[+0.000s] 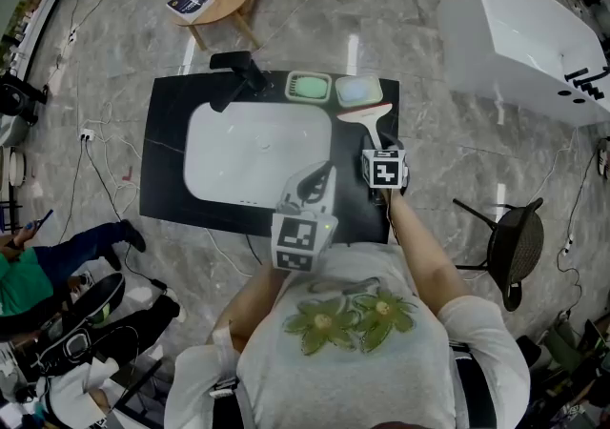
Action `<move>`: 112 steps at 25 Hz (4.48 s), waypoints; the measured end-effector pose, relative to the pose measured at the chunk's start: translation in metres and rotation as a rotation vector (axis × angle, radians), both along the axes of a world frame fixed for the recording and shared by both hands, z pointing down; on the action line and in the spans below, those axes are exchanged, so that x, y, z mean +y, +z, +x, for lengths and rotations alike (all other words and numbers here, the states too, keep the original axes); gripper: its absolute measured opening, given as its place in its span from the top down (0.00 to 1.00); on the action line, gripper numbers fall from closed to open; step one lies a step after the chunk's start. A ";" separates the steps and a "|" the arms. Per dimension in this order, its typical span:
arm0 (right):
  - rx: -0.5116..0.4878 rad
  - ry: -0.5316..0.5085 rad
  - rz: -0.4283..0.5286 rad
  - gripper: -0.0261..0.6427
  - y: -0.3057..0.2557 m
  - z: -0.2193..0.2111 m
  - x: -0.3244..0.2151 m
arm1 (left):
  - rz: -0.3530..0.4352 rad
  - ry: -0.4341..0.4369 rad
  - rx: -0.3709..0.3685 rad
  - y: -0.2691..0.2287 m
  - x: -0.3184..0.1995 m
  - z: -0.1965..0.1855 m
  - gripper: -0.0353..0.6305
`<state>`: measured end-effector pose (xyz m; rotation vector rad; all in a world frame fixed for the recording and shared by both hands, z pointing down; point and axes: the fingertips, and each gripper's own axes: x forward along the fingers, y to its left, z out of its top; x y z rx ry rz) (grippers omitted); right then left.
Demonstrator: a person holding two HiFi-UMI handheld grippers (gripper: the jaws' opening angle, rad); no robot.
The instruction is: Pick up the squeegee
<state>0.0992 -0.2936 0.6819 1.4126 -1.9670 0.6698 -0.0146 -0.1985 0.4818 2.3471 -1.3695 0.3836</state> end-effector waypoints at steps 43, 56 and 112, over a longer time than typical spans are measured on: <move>-0.196 -0.008 0.170 0.80 -0.101 -0.028 0.020 | 0.065 0.007 -0.011 -0.017 0.000 0.003 0.93; -0.245 -0.070 0.269 0.80 -0.149 -0.035 0.037 | 0.077 0.012 -0.014 -0.021 0.006 0.013 0.93; -0.305 -0.138 0.457 0.80 -0.238 -0.052 0.120 | 0.111 0.038 -0.011 -0.029 0.025 0.023 0.93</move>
